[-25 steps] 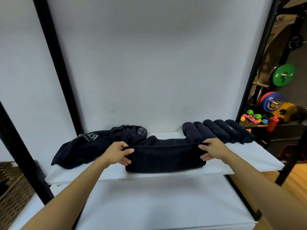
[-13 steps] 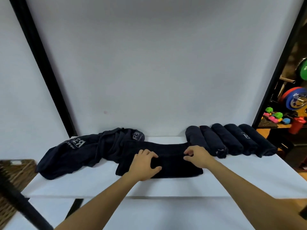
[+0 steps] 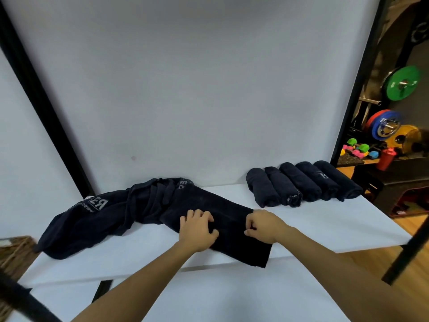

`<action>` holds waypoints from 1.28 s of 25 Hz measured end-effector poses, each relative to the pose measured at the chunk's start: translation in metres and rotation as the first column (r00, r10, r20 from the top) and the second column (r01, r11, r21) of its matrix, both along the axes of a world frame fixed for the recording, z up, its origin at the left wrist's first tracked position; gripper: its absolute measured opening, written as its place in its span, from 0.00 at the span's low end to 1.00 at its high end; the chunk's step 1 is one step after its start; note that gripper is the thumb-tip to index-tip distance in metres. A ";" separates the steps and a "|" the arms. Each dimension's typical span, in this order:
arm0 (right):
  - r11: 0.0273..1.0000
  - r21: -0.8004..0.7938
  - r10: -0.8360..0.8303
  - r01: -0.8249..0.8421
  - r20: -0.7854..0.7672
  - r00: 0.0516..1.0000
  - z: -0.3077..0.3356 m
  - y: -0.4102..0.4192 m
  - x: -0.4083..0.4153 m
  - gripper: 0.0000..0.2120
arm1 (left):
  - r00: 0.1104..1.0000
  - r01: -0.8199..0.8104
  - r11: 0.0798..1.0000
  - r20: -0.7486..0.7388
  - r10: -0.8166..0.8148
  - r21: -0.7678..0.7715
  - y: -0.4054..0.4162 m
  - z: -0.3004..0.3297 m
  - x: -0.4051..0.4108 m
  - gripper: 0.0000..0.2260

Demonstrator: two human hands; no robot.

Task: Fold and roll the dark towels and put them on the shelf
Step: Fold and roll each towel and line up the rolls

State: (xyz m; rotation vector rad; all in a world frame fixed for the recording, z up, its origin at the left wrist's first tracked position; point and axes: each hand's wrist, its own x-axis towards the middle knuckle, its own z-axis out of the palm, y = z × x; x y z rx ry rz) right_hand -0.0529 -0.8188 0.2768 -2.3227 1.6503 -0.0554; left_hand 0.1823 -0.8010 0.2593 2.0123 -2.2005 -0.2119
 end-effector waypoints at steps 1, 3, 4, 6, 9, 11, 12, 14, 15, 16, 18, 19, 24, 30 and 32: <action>1.000 -0.023 0.017 -0.017 0.017 1.000 -0.003 0.005 0.002 0.16 | 0.995 -0.093 0.996 0.044 0.093 -0.006 0.005 -0.002 -0.001 0.23; 0.999 -0.035 0.041 -0.041 -0.015 0.999 -0.009 0.013 0.006 0.24 | 0.988 -0.138 0.988 0.075 0.133 0.064 0.013 -0.008 -0.004 0.29; 0.998 -0.048 0.037 -0.040 -0.054 0.998 -0.012 0.016 0.008 0.25 | 0.993 -0.097 0.990 0.077 0.089 0.106 0.013 -0.010 -0.005 0.30; 0.998 -0.057 -0.017 0.012 -0.095 0.995 -0.013 0.021 0.011 0.24 | 0.999 0.035 0.985 0.027 -0.040 0.170 0.007 -0.010 -0.003 0.29; 0.997 -0.025 -0.070 0.069 -0.055 0.996 -0.009 0.025 0.011 0.23 | 0.970 0.219 0.947 -0.160 -0.184 0.237 -0.017 -0.007 0.006 0.27; 0.997 -0.017 -0.070 0.070 -0.014 0.997 -0.012 0.026 0.011 0.22 | 0.954 0.274 0.927 -0.197 -0.228 0.255 -0.038 -0.006 0.007 0.26; 0.998 -0.016 -0.063 0.063 0.004 0.998 -0.014 0.026 0.013 0.23 | 0.958 0.275 0.928 -0.157 -0.242 0.250 -0.049 -0.006 0.005 0.26; 0.999 -0.024 -0.046 0.047 0.031 0.998 -0.018 0.024 0.019 0.26 | 0.965 0.257 0.950 -0.001 -0.261 0.178 -0.068 -0.007 -0.002 0.26; 0.999 -0.031 -0.036 0.037 0.025 0.999 -0.018 0.023 0.021 0.27 | 0.962 0.257 0.961 0.069 -0.264 0.105 -0.073 -0.008 -0.007 0.26; 0.999 -0.040 -0.028 0.029 0.018 0.999 -0.018 0.023 0.023 0.28 | 0.958 0.267 0.964 0.106 -0.267 0.017 -0.073 -0.011 -0.011 0.25; 0.999 -0.038 -0.034 0.036 0.047 0.998 -0.017 0.024 0.021 0.27 | 0.955 0.293 0.945 0.097 -0.281 -0.143 -0.066 -0.018 -0.017 0.20; 0.999 -0.033 -0.036 0.039 0.080 0.996 -0.016 0.026 0.017 0.26 | 0.952 0.307 0.930 0.065 -0.300 -0.202 -0.059 -0.022 -0.017 0.17; 0.998 -0.038 0.053 -0.048 0.124 0.991 -0.016 0.053 0.003 0.28 | 0.903 0.402 0.906 -0.107 -0.417 -0.135 -0.004 -0.018 0.012 0.20; 0.946 -0.266 0.156 -0.186 -0.132 0.979 -0.034 0.083 0.007 0.26 | 0.886 0.436 0.894 0.125 -0.447 0.104 0.063 -0.017 0.018 0.44; 0.937 -0.311 0.144 -0.160 -0.074 0.987 -0.036 0.088 0.009 0.20 | 0.898 0.425 0.905 0.123 -0.423 0.016 0.068 -0.021 0.018 0.34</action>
